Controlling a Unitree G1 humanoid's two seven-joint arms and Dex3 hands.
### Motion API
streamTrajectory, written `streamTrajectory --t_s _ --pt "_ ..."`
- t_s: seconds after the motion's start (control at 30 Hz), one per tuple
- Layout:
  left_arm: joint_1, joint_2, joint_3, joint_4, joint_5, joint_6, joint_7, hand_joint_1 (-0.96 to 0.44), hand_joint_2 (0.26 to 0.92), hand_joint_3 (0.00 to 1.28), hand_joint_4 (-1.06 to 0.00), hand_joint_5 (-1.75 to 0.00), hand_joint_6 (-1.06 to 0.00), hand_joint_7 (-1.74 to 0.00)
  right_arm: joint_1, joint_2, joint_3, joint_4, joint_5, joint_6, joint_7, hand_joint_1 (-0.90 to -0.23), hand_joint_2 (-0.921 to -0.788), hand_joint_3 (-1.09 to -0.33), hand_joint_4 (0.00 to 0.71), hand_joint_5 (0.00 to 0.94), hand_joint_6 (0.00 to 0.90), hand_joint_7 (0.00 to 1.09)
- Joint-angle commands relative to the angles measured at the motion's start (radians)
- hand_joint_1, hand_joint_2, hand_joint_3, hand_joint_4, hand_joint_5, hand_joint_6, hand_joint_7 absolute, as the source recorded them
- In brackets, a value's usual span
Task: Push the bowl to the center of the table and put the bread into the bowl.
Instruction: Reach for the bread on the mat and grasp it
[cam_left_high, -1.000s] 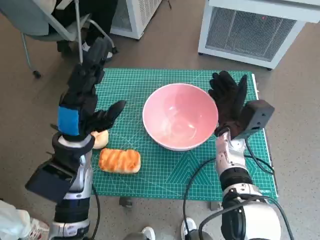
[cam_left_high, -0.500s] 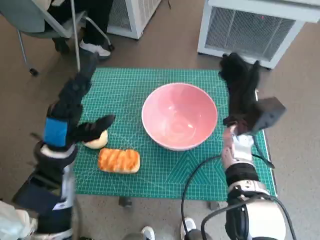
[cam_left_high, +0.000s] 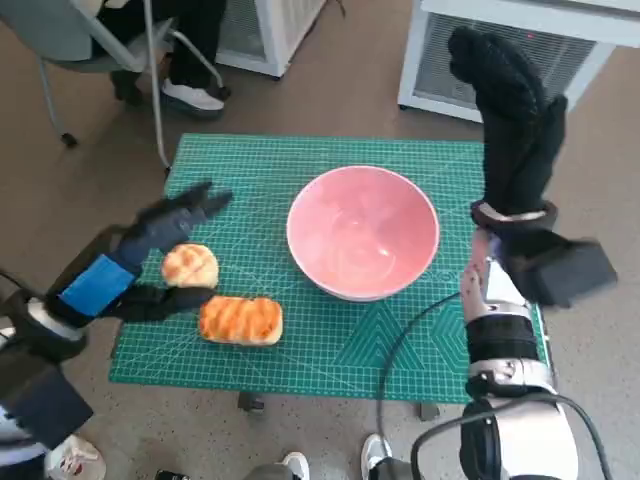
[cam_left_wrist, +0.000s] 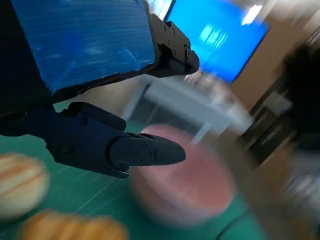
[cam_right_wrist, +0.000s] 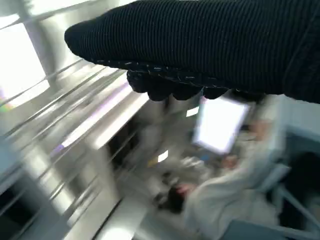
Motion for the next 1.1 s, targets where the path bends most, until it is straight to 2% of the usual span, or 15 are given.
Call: streamTrajectory --t_s 0.03,0.17,0.47,0.83,1.1 --pt "0.03 0.039 -0.033 -0.081 0.054 0.115 -0.027 -0.51 0.92 0.08 -0.31 -0.01 -0.42 -0.04 0.058 -0.01 0.023 -0.066 0.057 0.02 0.07 -0.55 -0.921 -0.834 0.257 0.034 -0.001 0.64" --pt "0.033 0.046 -0.077 -0.103 0.128 0.174 -0.024 -0.51 0.919 0.04 -0.32 -0.01 -0.44 -0.05 0.083 -0.009 0.035 -0.121 0.063 0.039 0.075 -0.558 -0.921 -0.81 0.26 0.038 -0.001 0.65" --pt "-0.025 0.029 -0.207 -0.028 0.247 0.228 -0.03 -0.49 0.895 0.0 -0.32 0.0 -0.44 -0.05 0.123 -0.009 0.046 -0.192 0.046 0.076 0.056 -0.566 -0.921 -0.799 0.252 0.04 -0.001 0.62" --pt "-0.113 -0.021 -0.355 0.126 0.363 0.265 -0.034 -0.44 0.862 0.0 -0.33 0.0 -0.44 -0.05 0.132 -0.011 0.046 -0.199 0.045 0.098 0.055 -0.564 -0.921 -0.804 0.231 0.037 -0.001 0.59" --pt "-0.163 -0.078 -0.448 0.203 0.442 0.331 -0.042 -0.37 0.846 0.0 -0.33 0.0 -0.44 -0.05 0.139 -0.01 0.045 -0.209 0.042 0.112 0.048 -0.562 -0.921 -0.815 0.221 0.037 -0.001 0.59"
